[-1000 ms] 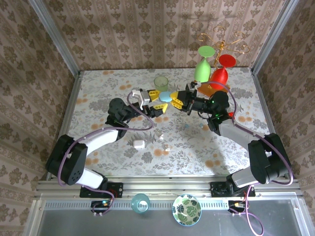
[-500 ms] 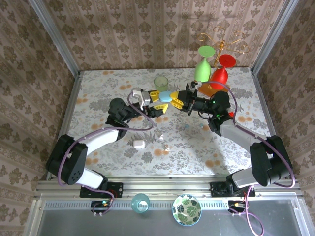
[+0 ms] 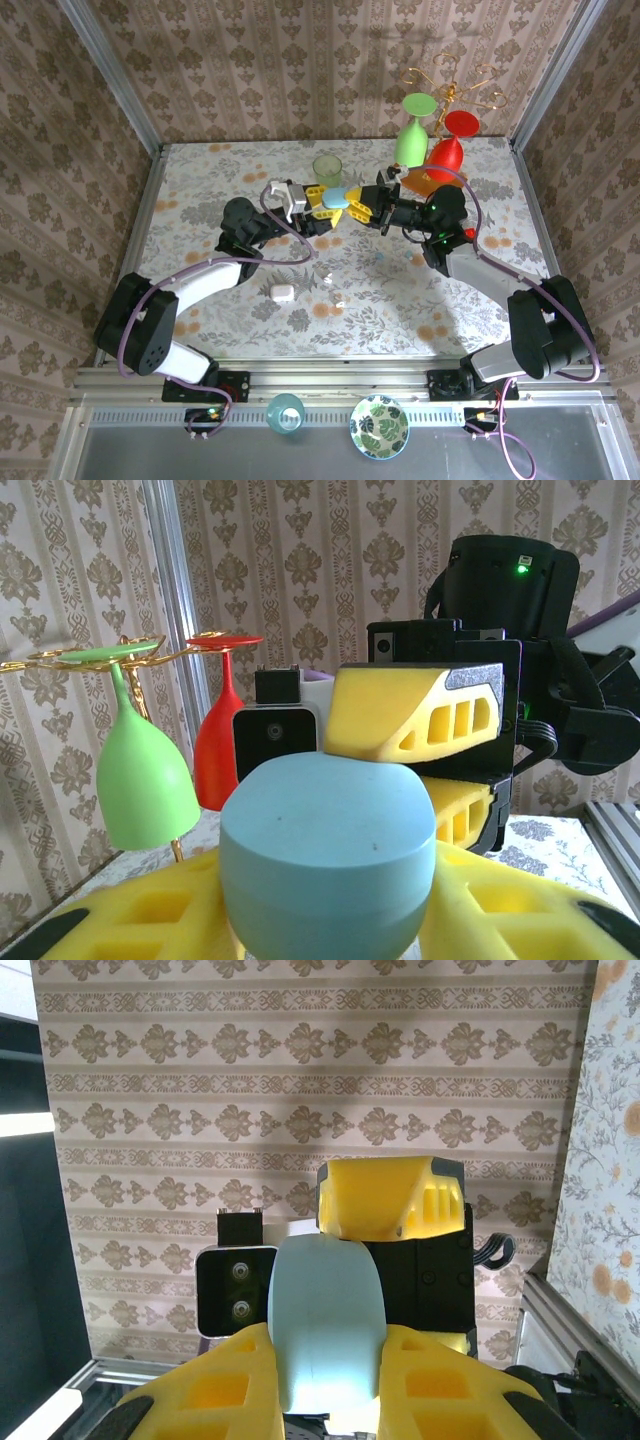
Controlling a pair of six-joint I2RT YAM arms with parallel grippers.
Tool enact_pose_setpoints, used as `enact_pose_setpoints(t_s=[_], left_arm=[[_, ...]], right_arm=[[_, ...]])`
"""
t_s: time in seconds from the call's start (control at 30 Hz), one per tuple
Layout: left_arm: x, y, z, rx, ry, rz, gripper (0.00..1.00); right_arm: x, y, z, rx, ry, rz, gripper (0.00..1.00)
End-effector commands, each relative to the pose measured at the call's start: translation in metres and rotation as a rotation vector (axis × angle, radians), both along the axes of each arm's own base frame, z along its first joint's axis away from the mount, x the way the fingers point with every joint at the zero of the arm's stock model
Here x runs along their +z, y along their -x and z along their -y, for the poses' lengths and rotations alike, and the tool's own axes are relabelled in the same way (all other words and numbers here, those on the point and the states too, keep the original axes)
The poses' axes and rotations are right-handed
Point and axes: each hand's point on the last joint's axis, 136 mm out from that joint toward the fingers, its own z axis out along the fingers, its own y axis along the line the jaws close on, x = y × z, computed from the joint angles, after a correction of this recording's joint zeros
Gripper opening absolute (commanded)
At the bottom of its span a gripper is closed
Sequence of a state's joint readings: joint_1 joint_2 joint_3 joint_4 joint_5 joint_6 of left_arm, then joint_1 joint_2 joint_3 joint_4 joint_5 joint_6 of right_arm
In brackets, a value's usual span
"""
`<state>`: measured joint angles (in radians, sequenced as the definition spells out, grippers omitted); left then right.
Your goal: Insert wireless bluetooth earbuds into charging case
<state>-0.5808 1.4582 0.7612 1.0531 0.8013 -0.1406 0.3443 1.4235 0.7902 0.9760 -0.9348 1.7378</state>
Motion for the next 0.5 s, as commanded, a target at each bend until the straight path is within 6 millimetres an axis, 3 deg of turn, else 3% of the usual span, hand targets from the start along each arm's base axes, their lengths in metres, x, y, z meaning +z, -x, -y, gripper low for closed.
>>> enact_pose_setpoints(t_s=[0.0, 0.13, 0.3, 0.37, 0.47], left_arm=[[0.012, 0.007, 0.005, -0.05, 0.011, 0.025, 0.38], [0.012, 0.009, 0.006, -0.057, 0.01, 0.026, 0.29], [0.009, 0.008, 0.005, -0.051, 0.001, 0.021, 0.24], [0.006, 0.007, 0.004, -0.041, -0.009, 0.01, 0.25], [0.001, 0.005, 0.002, -0.028, -0.026, -0.032, 0.25]], right_arm=[[0.019, 0.007, -0.001, 0.014, -0.008, 0.064, 0.0], [0.017, 0.006, -0.001, 0.013, -0.003, 0.056, 0.04], [0.01, 0.002, 0.0, -0.004, 0.022, 0.053, 0.39], [0.019, 0.006, 0.006, -0.032, 0.037, 0.102, 0.54], [0.013, 0.006, 0.015, -0.094, 0.146, 0.156, 0.68]])
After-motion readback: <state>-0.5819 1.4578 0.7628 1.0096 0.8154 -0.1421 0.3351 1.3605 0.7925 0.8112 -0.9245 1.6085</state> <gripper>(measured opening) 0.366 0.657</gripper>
